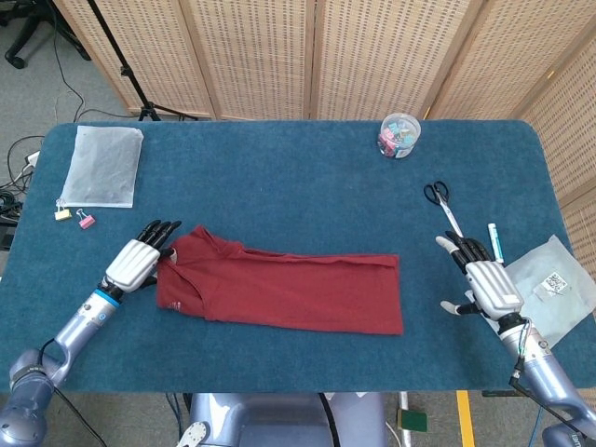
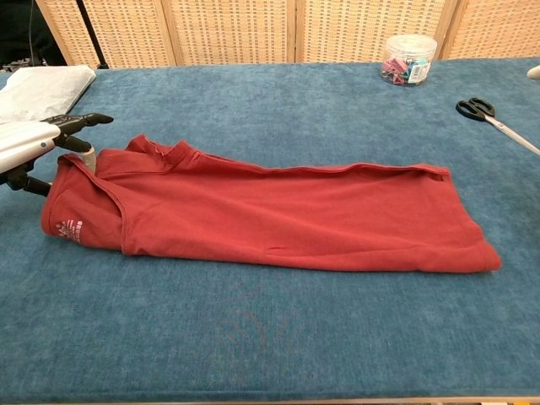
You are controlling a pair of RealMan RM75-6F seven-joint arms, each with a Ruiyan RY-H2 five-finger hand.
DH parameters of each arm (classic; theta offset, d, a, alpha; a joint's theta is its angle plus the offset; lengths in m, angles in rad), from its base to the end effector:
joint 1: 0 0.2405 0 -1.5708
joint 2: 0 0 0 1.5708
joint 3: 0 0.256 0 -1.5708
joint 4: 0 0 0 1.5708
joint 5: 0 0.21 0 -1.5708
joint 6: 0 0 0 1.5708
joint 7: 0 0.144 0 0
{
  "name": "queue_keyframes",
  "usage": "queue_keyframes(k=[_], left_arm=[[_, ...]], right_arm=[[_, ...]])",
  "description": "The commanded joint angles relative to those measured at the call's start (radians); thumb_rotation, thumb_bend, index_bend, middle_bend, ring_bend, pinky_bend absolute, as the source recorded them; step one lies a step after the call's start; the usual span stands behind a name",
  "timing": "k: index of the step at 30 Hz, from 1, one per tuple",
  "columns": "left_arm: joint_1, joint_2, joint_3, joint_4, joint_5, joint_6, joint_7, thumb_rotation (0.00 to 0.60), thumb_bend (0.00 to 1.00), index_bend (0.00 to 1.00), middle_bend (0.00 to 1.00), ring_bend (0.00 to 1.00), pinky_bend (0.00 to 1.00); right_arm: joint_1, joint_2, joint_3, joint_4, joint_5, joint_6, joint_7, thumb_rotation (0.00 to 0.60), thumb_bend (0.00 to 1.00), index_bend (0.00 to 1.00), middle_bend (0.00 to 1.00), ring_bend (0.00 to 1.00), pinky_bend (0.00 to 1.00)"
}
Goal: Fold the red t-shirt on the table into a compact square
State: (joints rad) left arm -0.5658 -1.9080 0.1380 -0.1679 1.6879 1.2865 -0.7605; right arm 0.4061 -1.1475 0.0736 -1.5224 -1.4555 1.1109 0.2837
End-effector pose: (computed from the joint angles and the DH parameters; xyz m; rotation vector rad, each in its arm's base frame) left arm -0.3086 0.3476 0.0032 -1.9265 -0.8085 -1.0364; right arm -0.2787 -0.2808 0.1177 1.6193 -1.1664 1.0102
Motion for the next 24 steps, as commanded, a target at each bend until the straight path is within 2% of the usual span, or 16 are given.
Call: queue_keyframes(k=[1, 7, 17, 24], left_arm=[[0.0, 0.006, 0.0, 0.0, 0.0, 0.001, 0.005, 0.6, 0.63, 0.62, 0.0, 0.0, 0.0], [0.008, 0.035, -0.005, 0.0, -0.009, -0.006, 0.013, 0.6, 0.64, 0.67, 0.0, 0.0, 0.0], [0.035, 0.094, -0.014, 0.021, -0.028, -0.049, 0.038, 0.6, 0.64, 0.68, 0.0, 0.0, 0.0], [0.075, 0.166, -0.051, 0.047, -0.078, -0.145, 0.052, 0.6, 0.65, 0.68, 0.0, 0.0, 0.0]], right_arm=[[0.0, 0.001, 0.0, 0.0, 0.0, 0.001, 0.002, 0.6, 0.0, 0.0, 0.0, 0.0, 0.0], [-0.001, 0.003, -0.001, -0.002, -0.004, 0.004, 0.005, 0.6, 0.0, 0.0, 0.0, 0.0, 0.0], [-0.003, 0.004, -0.004, -0.009, -0.009, 0.008, 0.001, 0.6, 0.0, 0.0, 0.0, 0.0, 0.0], [-0.003, 0.003, -0.006, -0.013, -0.012, 0.007, -0.005, 0.6, 0.0, 0.0, 0.0, 0.0, 0.0]])
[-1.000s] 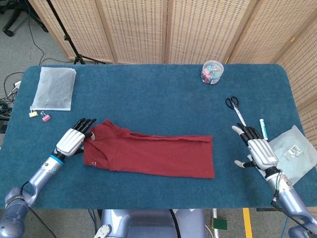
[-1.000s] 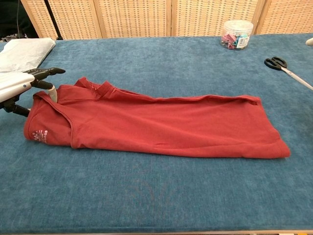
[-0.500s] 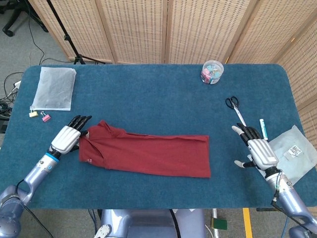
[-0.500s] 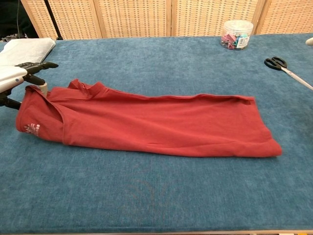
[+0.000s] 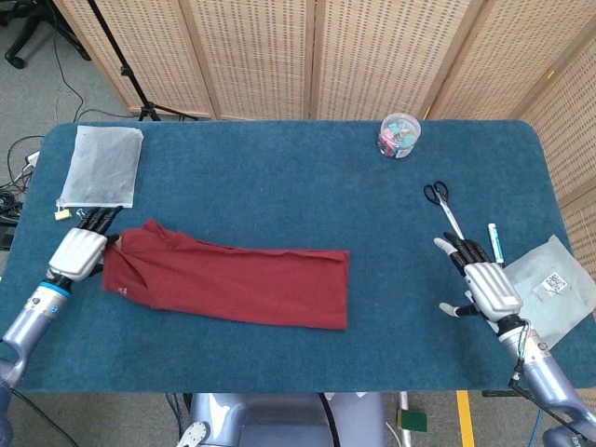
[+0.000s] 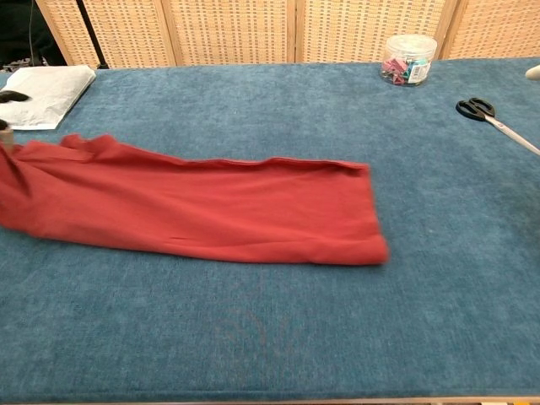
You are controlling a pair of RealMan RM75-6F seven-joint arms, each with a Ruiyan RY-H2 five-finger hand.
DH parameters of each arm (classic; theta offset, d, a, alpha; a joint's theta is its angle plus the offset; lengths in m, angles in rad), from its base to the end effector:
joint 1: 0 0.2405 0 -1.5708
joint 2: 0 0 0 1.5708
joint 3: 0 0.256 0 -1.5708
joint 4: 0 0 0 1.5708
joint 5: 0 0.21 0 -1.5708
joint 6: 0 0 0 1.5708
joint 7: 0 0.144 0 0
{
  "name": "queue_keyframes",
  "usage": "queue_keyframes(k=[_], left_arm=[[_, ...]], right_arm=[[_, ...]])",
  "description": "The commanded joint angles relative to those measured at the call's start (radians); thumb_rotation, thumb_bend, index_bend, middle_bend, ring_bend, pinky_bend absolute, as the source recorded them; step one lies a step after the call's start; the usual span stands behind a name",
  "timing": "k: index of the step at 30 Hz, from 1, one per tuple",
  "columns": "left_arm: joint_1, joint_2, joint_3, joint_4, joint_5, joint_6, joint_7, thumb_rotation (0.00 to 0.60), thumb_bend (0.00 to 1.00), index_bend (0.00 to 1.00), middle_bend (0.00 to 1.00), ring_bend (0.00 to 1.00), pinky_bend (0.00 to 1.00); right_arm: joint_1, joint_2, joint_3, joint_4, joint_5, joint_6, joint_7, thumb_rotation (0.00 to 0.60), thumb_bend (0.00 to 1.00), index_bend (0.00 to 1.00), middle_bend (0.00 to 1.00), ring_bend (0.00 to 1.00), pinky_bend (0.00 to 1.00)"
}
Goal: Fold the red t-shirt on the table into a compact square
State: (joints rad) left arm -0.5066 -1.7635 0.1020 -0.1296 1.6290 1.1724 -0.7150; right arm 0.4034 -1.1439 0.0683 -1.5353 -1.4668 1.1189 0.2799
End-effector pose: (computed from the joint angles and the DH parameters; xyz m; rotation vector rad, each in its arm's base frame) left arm -0.3740 0.3534 0.0869 -1.7589 -0.7472 -0.7681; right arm -0.2760 -0.2778 0.1169 1.6306 -1.1640 1.0166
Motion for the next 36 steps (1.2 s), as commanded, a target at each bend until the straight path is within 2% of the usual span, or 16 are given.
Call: queue_keyframes(k=[1, 16, 20, 25, 29, 30, 36], left_arm=[[0.022, 0.031, -0.022, 0.017, -0.027, -0.048, 0.018, 0.6, 0.65, 0.68, 0.0, 0.0, 0.0], [0.038, 0.075, -0.11, 0.056, -0.129, -0.295, 0.104, 0.6, 0.66, 0.68, 0.0, 0.0, 0.0], [0.037, 0.077, -0.132, 0.051, -0.151, -0.315, 0.102, 0.6, 0.66, 0.68, 0.0, 0.0, 0.0], [0.036, 0.076, -0.144, 0.033, -0.158, -0.238, 0.055, 0.6, 0.66, 0.68, 0.0, 0.0, 0.0], [0.037, 0.074, -0.151, 0.014, -0.156, -0.098, -0.021, 0.6, 0.66, 0.69, 0.0, 0.0, 0.0], [0.037, 0.074, -0.151, 0.007, -0.151, -0.033, -0.043, 0.6, 0.66, 0.69, 0.0, 0.0, 0.0], [0.027, 0.067, -0.135, -0.01, -0.12, 0.154, -0.076, 0.6, 0.66, 0.69, 0.0, 0.0, 0.0]], right_arm=[[0.0, -0.001, -0.001, -0.001, 0.0, -0.002, -0.003, 0.6, 0.0, 0.0, 0.0, 0.0, 0.0], [0.003, -0.007, -0.003, -0.002, 0.006, -0.01, -0.021, 0.6, 0.0, 0.0, 0.0, 0.0, 0.0], [0.004, -0.008, -0.003, -0.001, 0.009, -0.012, -0.022, 0.6, 0.0, 0.0, 0.0, 0.0, 0.0], [0.005, -0.009, -0.003, -0.001, 0.009, -0.014, -0.024, 0.6, 0.0, 0.0, 0.0, 0.0, 0.0], [0.004, -0.007, -0.003, -0.003, 0.008, -0.012, -0.02, 0.6, 0.0, 0.0, 0.0, 0.0, 0.0], [0.003, -0.006, -0.002, -0.003, 0.009, -0.011, -0.017, 0.6, 0.0, 0.0, 0.0, 0.0, 0.0], [0.003, 0.0, -0.003, -0.005, 0.003, -0.009, -0.006, 0.6, 0.0, 0.0, 0.0, 0.0, 0.0]])
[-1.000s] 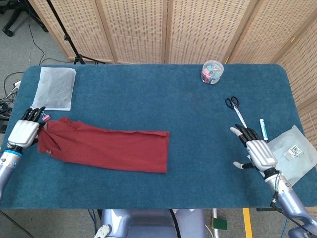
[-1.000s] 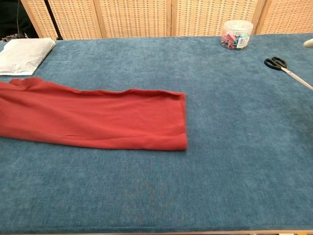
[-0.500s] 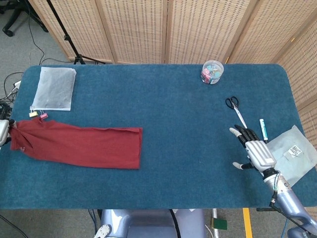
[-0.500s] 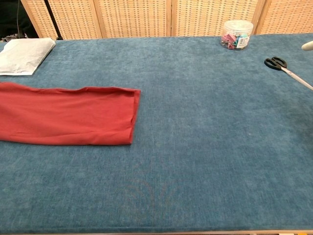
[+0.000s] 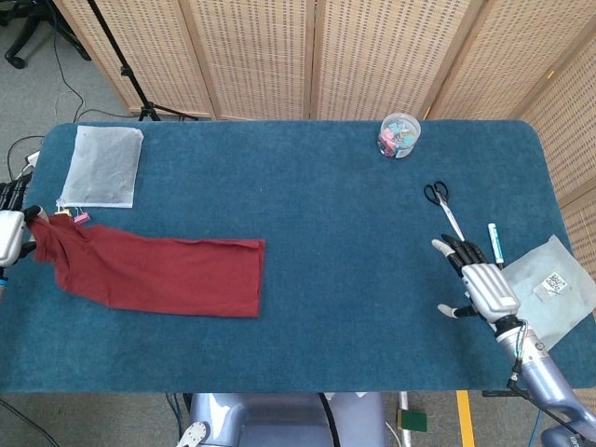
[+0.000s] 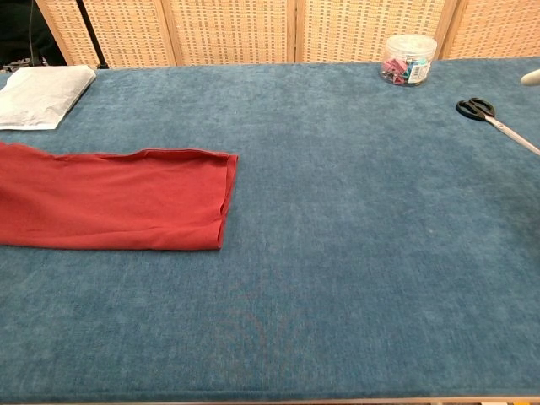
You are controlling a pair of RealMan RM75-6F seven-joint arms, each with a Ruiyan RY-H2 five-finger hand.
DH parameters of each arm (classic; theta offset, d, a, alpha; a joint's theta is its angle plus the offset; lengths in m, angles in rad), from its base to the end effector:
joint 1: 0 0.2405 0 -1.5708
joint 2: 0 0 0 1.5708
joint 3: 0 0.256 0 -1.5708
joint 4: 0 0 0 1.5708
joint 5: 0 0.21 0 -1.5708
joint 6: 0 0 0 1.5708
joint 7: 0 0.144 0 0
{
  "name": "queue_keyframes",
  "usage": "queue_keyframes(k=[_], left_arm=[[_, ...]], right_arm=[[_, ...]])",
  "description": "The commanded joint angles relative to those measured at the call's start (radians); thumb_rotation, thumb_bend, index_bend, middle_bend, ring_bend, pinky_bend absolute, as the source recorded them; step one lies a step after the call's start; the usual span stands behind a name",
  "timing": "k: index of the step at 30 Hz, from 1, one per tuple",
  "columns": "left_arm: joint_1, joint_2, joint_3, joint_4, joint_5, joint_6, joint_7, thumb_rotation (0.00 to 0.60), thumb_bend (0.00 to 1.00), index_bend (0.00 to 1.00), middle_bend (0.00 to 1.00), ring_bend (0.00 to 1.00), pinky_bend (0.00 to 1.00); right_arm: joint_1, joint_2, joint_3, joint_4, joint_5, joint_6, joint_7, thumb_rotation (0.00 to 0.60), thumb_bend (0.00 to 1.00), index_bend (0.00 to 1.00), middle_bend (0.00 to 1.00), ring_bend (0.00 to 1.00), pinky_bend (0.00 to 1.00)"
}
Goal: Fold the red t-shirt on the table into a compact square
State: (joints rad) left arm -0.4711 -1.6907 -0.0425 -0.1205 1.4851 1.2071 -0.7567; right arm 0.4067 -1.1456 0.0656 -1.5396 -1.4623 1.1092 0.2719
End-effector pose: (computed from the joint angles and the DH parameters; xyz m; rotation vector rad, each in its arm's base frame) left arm -0.3944 0.3522 0.1645 -1.4347 -0.7237 -0.8813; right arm -0.2756 -0.2775 0.1144 1.6377 -1.1705 1.0058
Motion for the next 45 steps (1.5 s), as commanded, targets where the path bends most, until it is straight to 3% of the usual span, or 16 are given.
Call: queue_keyframes(k=[1, 6, 20, 33, 45], left_arm=[[-0.011, -0.008, 0.012, -0.022, 0.028, 0.136, -0.032, 0.6, 0.66, 0.69, 0.0, 0.0, 0.0], [-0.043, -0.027, 0.047, -0.04, 0.074, 0.218, 0.006, 0.6, 0.66, 0.69, 0.0, 0.0, 0.0], [-0.159, -0.109, 0.135, -0.088, 0.189, 0.272, 0.166, 0.6, 0.66, 0.69, 0.0, 0.0, 0.0], [-0.236, -0.179, 0.226, -0.111, 0.292, 0.23, 0.329, 0.6, 0.66, 0.7, 0.0, 0.0, 0.0], [-0.272, -0.223, 0.244, -0.114, 0.313, 0.199, 0.383, 0.6, 0.65, 0.7, 0.0, 0.0, 0.0]], right_arm=[[-0.001, 0.002, -0.001, -0.001, -0.002, 0.001, 0.004, 0.6, 0.0, 0.0, 0.0, 0.0, 0.0], [-0.002, 0.008, -0.001, -0.005, -0.006, 0.005, 0.014, 0.6, 0.0, 0.0, 0.0, 0.0, 0.0], [-0.007, 0.029, -0.001, -0.013, -0.021, 0.021, 0.056, 0.6, 0.0, 0.0, 0.0, 0.0, 0.0], [-0.009, 0.041, -0.003, -0.014, -0.031, 0.027, 0.082, 0.6, 0.0, 0.0, 0.0, 0.0, 0.0], [-0.012, 0.049, -0.003, -0.013, -0.035, 0.033, 0.102, 0.6, 0.0, 0.0, 0.0, 0.0, 0.0]])
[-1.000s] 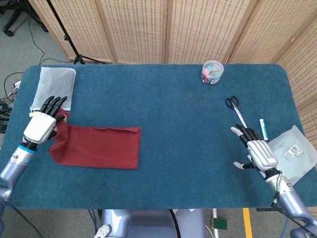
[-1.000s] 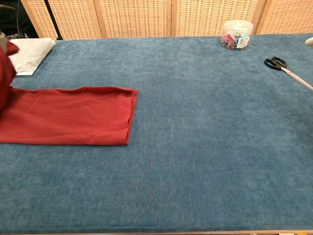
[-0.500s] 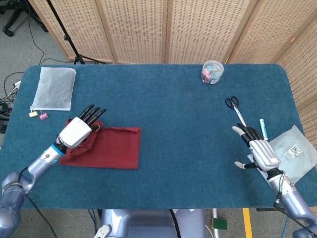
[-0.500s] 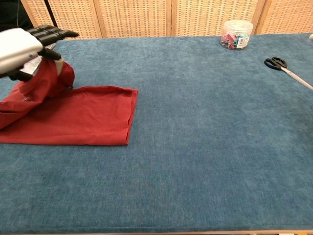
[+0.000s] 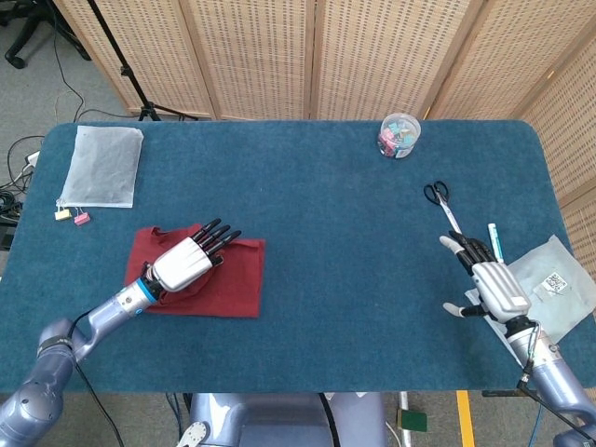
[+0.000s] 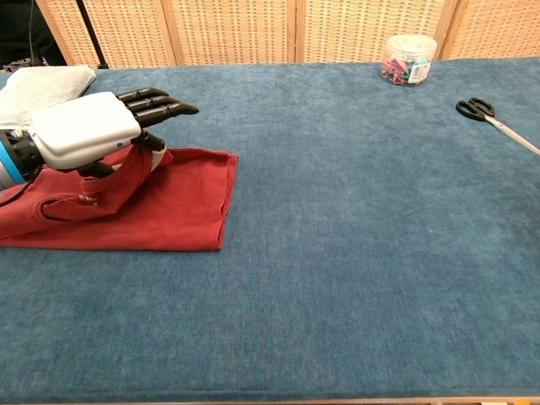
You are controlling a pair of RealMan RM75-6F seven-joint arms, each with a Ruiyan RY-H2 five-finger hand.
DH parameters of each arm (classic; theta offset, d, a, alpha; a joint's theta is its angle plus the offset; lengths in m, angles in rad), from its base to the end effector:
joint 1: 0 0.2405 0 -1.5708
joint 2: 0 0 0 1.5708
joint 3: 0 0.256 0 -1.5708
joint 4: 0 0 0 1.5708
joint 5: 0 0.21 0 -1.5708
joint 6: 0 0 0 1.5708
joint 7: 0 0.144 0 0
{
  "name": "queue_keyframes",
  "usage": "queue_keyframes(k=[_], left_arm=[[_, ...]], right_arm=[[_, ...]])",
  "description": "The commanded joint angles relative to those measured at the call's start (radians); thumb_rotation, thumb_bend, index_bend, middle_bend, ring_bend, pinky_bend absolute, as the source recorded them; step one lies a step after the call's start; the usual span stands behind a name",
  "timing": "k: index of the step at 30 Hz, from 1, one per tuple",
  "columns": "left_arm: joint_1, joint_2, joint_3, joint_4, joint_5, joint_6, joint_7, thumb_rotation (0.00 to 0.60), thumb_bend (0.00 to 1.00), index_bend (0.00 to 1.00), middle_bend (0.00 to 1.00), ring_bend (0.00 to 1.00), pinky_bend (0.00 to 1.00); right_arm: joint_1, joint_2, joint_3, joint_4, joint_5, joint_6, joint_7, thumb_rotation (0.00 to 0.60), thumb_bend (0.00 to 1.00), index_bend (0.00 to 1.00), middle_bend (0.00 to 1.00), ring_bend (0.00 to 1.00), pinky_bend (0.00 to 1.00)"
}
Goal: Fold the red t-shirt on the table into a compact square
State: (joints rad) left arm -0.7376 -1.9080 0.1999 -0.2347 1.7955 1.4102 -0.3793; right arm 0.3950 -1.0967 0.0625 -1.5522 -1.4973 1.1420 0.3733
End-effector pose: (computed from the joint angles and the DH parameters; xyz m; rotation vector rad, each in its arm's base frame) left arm -0.2248 0.3650 -0.0213 -2.2057 -0.1604 -1.0376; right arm -0.2756 -0.2744 0.1319 1.6103 -1.2004 1.0702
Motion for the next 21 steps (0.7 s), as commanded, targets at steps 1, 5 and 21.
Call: queue_keyframes(k=[1, 5, 21], left_arm=[[-0.01, -0.009, 0.003, 0.0, 0.004, -0.007, 0.01, 0.6, 0.65, 0.7, 0.0, 0.0, 0.0], [-0.024, -0.023, 0.004, -0.002, 0.007, -0.016, 0.02, 0.6, 0.65, 0.7, 0.0, 0.0, 0.0], [-0.062, -0.07, 0.004, -0.006, 0.008, -0.054, 0.051, 0.6, 0.62, 0.7, 0.0, 0.0, 0.0]], right_arm=[[0.0, 0.001, 0.0, 0.0, -0.001, 0.001, 0.002, 0.6, 0.0, 0.0, 0.0, 0.0, 0.0], [0.0, 0.003, 0.0, 0.001, 0.001, 0.0, 0.007, 0.6, 0.0, 0.0, 0.0, 0.0, 0.0], [-0.002, 0.008, 0.0, 0.006, 0.0, 0.001, 0.024, 0.6, 0.0, 0.0, 0.0, 0.0, 0.0]])
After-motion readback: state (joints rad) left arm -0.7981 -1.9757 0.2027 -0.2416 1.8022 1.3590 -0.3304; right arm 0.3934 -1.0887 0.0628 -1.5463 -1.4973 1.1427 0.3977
